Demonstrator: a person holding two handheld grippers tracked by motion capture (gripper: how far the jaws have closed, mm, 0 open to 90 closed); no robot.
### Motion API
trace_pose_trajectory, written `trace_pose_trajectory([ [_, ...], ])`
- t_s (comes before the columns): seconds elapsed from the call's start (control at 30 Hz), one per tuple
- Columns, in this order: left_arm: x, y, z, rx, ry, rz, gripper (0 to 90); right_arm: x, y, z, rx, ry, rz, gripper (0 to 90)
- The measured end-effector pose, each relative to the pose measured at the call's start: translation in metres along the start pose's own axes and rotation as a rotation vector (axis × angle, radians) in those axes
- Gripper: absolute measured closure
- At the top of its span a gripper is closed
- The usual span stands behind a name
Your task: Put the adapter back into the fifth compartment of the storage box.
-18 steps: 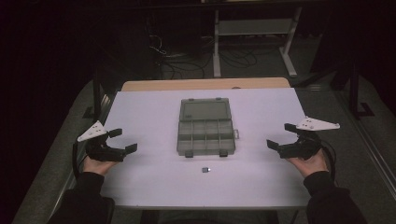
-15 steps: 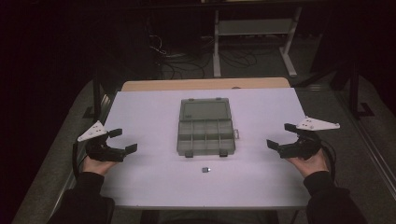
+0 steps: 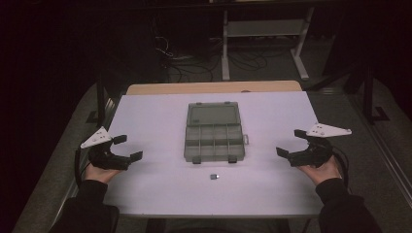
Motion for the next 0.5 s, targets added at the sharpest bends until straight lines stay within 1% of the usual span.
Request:
trace_pose_trajectory([
  [0.2,-0.0014,-0.0007,0.0021,0.011,-0.005,-0.007,0.0,-0.0023,0.0014,0.0004,0.001,-0.001,0.012,0.0],
  [0.37,-0.0023,0.0012,0.0060,0.043,-0.011,-0.021,0.0,-0.0019,0.0011,-0.0005,-0.004,0.000,0.008,0.0],
  [0.47,-0.0022,0.0036,0.0078,0.052,-0.015,-0.023,0.0,-0.0017,0.0008,-0.0005,-0.003,-0.002,0.007,0.0],
  [0.5,-0.0024,0.0046,0.0087,0.063,-0.019,-0.026,0.0,-0.0015,0.0007,-0.0006,-0.004,-0.002,0.006,0.0],
])
Point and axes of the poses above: each handheld gripper's, and its own axes: x roughly forward along the jaws, y roughly out of its top, z roughly to its right, the point moved 9 cm from there along x, roughly forward along the jaws, and after that the axes turned 13 degrees about y, right-handed, at the moved point
